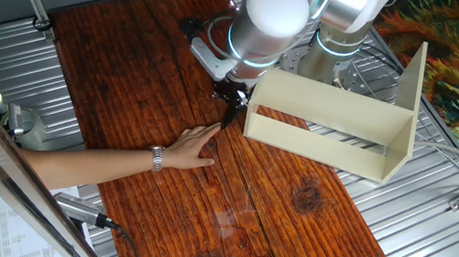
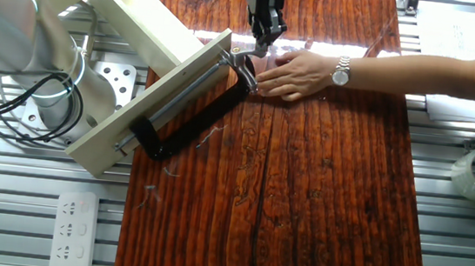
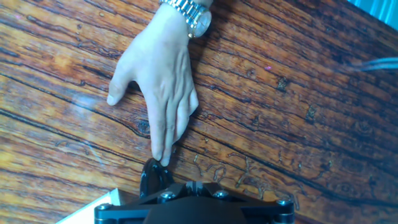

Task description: Turn off the water tap

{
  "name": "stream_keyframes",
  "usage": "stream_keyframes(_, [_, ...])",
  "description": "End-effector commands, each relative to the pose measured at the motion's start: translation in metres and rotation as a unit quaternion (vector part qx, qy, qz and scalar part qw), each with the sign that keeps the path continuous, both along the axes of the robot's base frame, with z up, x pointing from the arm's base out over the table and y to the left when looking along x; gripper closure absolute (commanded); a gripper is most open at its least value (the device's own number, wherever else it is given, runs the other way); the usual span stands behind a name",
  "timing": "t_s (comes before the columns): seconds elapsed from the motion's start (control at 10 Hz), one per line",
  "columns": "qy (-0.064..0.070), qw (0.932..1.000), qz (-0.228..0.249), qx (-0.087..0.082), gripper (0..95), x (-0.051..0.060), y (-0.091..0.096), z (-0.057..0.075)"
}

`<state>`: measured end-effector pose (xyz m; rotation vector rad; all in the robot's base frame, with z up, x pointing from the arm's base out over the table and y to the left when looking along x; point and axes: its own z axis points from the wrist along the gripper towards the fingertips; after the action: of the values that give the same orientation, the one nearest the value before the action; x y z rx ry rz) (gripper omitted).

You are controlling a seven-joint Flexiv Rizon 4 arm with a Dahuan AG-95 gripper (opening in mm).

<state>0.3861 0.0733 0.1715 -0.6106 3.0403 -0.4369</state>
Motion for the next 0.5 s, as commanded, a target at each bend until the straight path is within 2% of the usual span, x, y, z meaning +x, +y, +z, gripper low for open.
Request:
stream_keyframes(0.1, [-0.003, 0.9999, 0.012, 0.012, 95.0, -0.0016, -0.001, 0.0013])
stream_keyframes(0.2, [-0.006, 0.9997, 0.017, 0.015, 95.0, -0.0016, -0.001, 0.0013])
stream_keyframes(0.4, [-0.005, 0.9991, 0.041, 0.012, 95.0, -0.0016, -0.001, 0.0013])
stream_keyframes(0.5, [-0.008, 0.9985, 0.052, 0.011, 95.0, -0.0016, -0.001, 0.0013])
